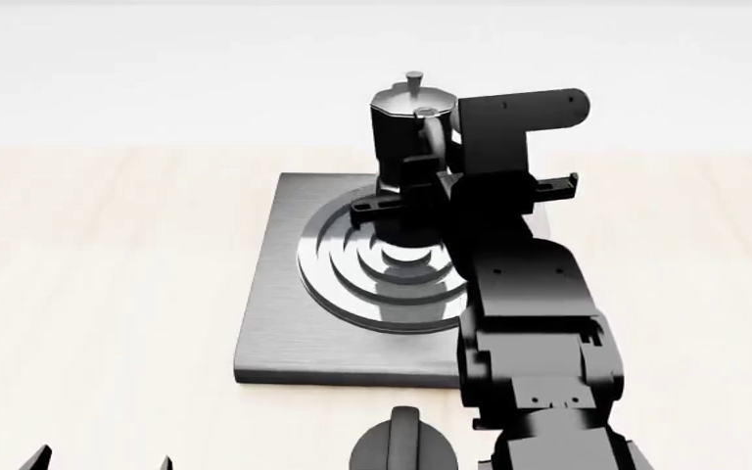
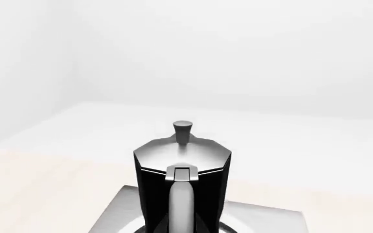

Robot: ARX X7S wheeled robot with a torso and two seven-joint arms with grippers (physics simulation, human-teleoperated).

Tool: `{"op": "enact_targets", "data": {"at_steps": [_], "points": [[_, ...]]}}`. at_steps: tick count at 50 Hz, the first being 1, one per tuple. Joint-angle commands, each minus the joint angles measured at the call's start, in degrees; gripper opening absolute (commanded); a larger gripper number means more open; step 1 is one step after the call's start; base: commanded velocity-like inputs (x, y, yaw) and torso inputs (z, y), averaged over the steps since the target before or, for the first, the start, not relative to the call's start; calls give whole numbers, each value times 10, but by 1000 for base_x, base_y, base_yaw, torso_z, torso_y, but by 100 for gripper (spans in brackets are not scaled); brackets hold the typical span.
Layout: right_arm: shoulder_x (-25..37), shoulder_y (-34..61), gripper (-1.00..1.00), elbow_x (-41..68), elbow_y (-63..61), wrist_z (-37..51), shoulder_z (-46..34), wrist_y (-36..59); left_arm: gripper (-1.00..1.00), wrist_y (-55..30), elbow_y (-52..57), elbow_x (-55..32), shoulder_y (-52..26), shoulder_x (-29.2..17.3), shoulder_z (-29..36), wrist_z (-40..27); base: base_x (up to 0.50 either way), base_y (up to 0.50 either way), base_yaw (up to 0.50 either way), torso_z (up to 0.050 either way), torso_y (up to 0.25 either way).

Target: Put the moka pot on the stove.

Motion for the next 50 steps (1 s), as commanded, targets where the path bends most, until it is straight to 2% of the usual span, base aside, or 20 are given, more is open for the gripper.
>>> {"op": "enact_targets", "data": {"at_steps": [1, 50], "points": [[-1, 3, -100, -9, 0, 0, 15, 13, 100, 1, -1, 0, -1, -1, 1, -1, 0, 0, 0, 0, 0], [-1, -11, -100, 10, 0, -7, 7, 29, 100, 3, -15, -6, -12, -1, 5, 0, 0, 0, 0, 0, 1]]}}
